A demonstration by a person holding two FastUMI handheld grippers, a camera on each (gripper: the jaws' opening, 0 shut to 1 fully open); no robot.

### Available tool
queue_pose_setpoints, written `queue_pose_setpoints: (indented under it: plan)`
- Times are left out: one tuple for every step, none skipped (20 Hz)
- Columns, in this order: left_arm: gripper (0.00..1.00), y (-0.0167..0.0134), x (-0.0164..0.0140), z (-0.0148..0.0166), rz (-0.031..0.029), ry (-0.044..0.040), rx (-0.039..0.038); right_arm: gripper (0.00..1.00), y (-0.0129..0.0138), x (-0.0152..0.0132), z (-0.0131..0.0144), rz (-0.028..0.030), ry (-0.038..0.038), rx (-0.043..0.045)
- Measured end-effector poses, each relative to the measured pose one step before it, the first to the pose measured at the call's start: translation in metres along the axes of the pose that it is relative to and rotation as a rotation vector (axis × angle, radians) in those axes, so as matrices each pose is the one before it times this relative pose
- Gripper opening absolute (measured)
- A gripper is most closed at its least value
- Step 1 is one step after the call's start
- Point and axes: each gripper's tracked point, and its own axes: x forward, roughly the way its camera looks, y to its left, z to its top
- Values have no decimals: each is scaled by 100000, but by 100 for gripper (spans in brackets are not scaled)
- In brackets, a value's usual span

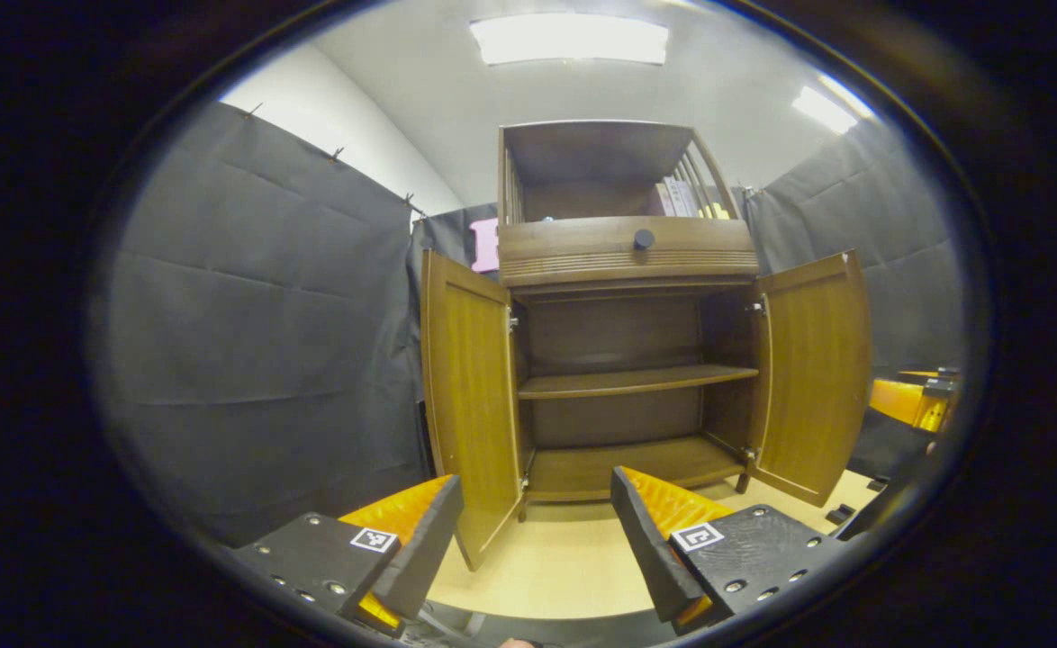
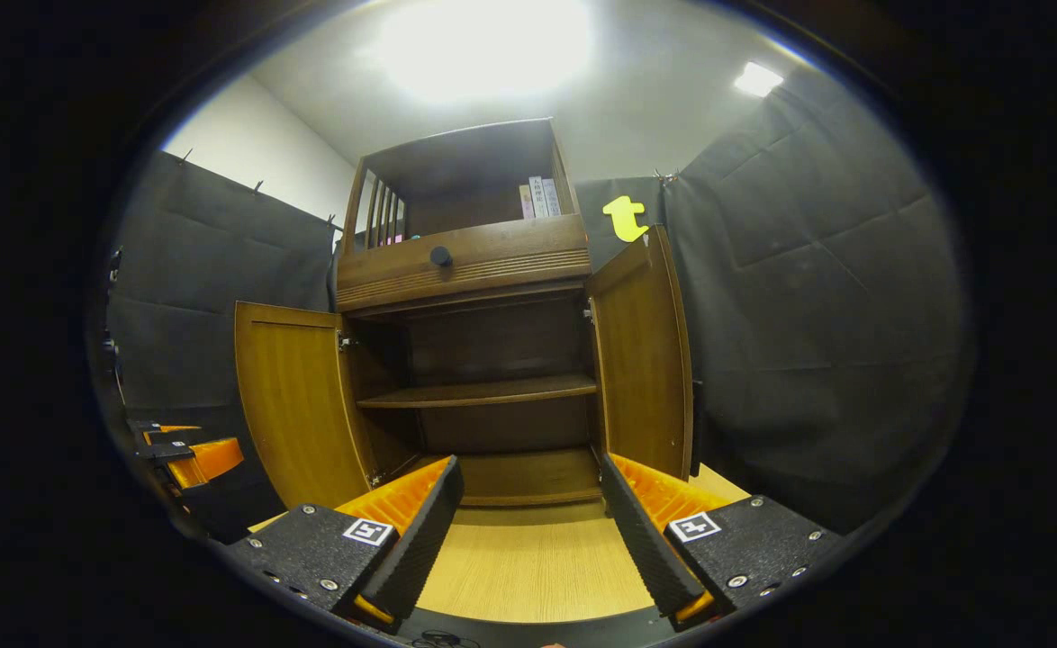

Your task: Open the right door of the double-door shoe cabinet with the right hand, and open the left door with the left hand.

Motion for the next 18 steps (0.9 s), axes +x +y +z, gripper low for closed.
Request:
queue_pose_setpoints:
  plan:
    - [99, 203, -8, 5, 1060, -45, -247, 95, 143, 99, 6, 196, 16, -53]
    - [99, 285, 3, 127, 1692, -747, -442, 95, 188, 11, -101, 175, 183, -26]
    - [99, -5, 109, 164, 724, -412, -437, 95, 92, 23, 14, 195, -33, -86]
    - [99, 46, -5, -56, 541, -117, -557, 95, 51, 47, 9, -186, -189, -306]
    - [99, 2, -4, -11, 365, 47, -398, 93, 49, 101, 60, -42, -168, -442]
    - [99, 144, -255, -15, 441, 28, -201, 95, 142, -10, 11, 31, -187, -289]
    - [99, 164, -109, 34, 468, -175, -47, 93, 66, 56, 105, -10, -269, -166]
    - [99, 116, -50, 17, 378, -167, -196, 95, 192, 87, -29, 60, -244, -171]
    - [99, -39, 23, 42, 119, -201, -384, 95, 93, 115, 6, 65, -19, -220]
    - [94, -47, -45, -123, 14, 95, -371, 95, 75, 133, -74, 7, 15, -310]
    - [99, -18, -52, -74, 56, 197, -248, 95, 54, 121, 11, 14, -6, -343]
    - [99, 23, -157, -86, 167, 269, -155, 95, 113, 101, -38, 47, -69, -332]
    - [99, -30, -88, -41, 99, 123, -9, 95, 111, 82, -24, 66, 37, -402]
    - [99, 53, -110, 41, -32, -85, -11, 95, 21, 111, -22, -157, -132, -305]
    - [99, -8, -1, -30, -198, 83, 172, 95, 32, 154, 23, -48, -145, -204]
    - [99, 27, -60, -39, 146, 32, 276, 95, 59, 179, 53, -97, -288, -83]
    - [99, 3, 55, 49, 37, -45, 106, 95, 26, 168, -15, -121, -139, -114]
    - [99, 4, 115, -34, -131, 77, -40, 95, 73, 179, -21, -73, -75, -127]
